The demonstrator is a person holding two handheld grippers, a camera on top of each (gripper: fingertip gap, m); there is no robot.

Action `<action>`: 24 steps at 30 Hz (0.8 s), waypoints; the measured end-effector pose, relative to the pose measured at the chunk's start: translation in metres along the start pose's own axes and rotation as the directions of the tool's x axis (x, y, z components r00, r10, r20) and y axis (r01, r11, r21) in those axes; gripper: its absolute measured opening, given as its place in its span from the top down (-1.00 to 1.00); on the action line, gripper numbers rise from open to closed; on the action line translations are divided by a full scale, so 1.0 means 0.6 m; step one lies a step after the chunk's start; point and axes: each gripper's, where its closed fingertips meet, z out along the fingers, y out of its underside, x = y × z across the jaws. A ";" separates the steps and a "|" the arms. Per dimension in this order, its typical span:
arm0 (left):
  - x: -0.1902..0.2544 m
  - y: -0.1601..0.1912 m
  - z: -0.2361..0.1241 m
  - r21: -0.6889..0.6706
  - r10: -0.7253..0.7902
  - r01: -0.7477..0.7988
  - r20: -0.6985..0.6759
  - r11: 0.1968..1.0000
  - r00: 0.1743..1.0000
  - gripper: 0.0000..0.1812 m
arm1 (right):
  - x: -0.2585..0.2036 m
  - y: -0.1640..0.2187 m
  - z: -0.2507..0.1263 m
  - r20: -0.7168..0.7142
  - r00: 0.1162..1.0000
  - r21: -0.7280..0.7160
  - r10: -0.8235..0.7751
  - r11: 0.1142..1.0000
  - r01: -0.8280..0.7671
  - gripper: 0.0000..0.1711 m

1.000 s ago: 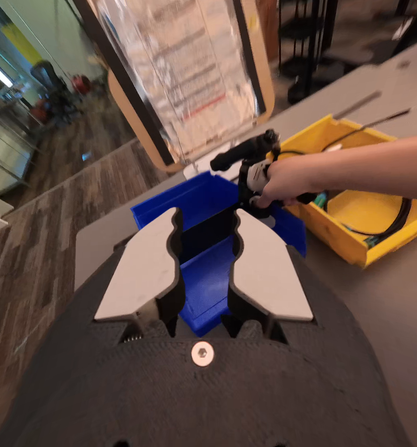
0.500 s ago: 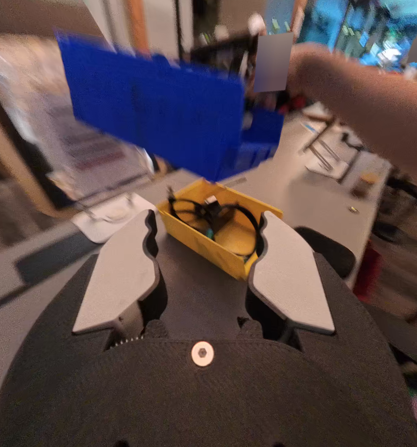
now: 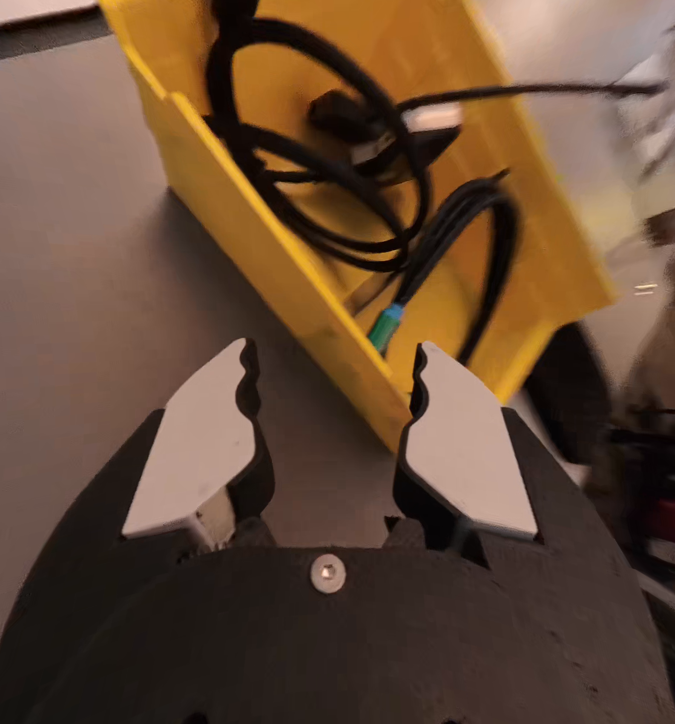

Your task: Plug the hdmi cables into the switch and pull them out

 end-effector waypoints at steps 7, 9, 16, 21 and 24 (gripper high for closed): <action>0.003 0.014 0.033 -0.066 0.059 -0.056 0.039 0.996 0.997 0.57 | 0.089 0.065 0.088 0.008 0.999 -0.128 0.050 0.991 -0.048 0.88; 0.008 0.016 0.030 -0.098 0.103 -0.102 0.006 0.990 0.995 0.71 | 0.101 0.077 0.108 -0.019 0.999 -0.163 0.026 0.986 -0.029 0.88; -0.097 0.015 -0.047 -0.127 0.046 -0.030 0.120 0.991 0.992 0.84 | 0.073 0.096 0.170 -0.034 0.996 -0.256 -0.082 0.964 0.071 0.88; -0.223 0.035 -0.149 -0.049 -0.098 0.111 0.207 0.993 0.973 0.89 | 0.035 0.110 0.214 -0.055 0.980 -0.314 -0.191 0.935 0.165 0.88; -0.294 0.067 -0.222 -0.006 -0.180 0.189 0.284 0.982 0.942 0.92 | 0.025 0.103 0.226 -0.143 0.946 -0.322 -0.291 0.917 0.234 0.91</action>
